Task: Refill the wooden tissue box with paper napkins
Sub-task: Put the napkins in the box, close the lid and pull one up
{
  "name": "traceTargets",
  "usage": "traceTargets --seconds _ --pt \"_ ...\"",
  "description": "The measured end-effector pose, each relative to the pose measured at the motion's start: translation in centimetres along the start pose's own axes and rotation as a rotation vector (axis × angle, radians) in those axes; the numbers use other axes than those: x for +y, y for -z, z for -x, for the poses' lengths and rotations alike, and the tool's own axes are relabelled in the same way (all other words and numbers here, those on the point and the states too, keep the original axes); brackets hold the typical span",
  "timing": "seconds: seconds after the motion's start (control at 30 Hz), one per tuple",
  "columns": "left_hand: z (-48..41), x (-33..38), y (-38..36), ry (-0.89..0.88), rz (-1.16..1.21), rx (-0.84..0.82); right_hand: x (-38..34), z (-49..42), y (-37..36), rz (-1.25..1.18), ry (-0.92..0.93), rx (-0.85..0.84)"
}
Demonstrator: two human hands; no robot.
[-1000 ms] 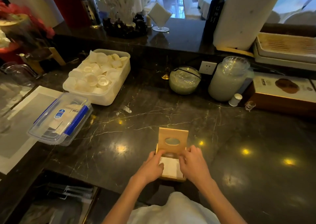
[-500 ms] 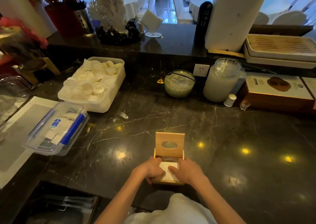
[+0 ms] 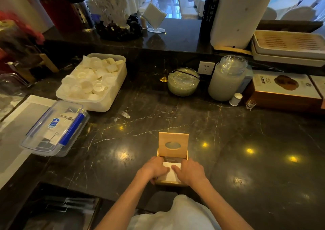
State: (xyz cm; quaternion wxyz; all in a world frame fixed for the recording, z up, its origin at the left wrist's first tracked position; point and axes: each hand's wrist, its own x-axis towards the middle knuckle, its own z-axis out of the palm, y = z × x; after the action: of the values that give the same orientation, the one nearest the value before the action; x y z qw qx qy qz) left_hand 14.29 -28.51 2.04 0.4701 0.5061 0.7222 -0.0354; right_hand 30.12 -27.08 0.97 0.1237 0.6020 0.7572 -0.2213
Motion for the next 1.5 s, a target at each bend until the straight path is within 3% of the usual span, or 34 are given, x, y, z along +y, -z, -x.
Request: traceTargets --seconds 0.33,0.8,1.03,1.1,1.27,1.37,1.5 --pt "0.2 -0.2 0.5 -0.027 -0.068 -0.098 -0.1 -0.1 0.1 0.028 -0.007 -0.047" --pt "0.5 -0.6 1.1 -0.079 -0.055 -0.113 0.3 0.1 0.5 -0.051 0.024 -0.159" --pt "2.0 -0.9 1.1 -0.166 -0.089 -0.048 1.0 1.4 1.7 -0.233 0.073 -0.256" --pt "2.9 -1.5 0.9 -0.215 -0.004 0.032 1.4 2.7 2.3 -0.367 0.111 -0.229" --pt "4.9 -2.9 -0.5 -0.266 0.526 0.123 2.2 5.2 2.6 -0.682 0.053 -0.210" --pt "5.3 -3.1 -1.2 -0.271 0.690 0.095 2.1 5.3 1.5 -0.640 0.066 -0.331" --pt "5.9 -2.8 -1.4 -0.293 0.719 0.082 1.4 5.1 0.2 -0.521 0.060 -0.334"
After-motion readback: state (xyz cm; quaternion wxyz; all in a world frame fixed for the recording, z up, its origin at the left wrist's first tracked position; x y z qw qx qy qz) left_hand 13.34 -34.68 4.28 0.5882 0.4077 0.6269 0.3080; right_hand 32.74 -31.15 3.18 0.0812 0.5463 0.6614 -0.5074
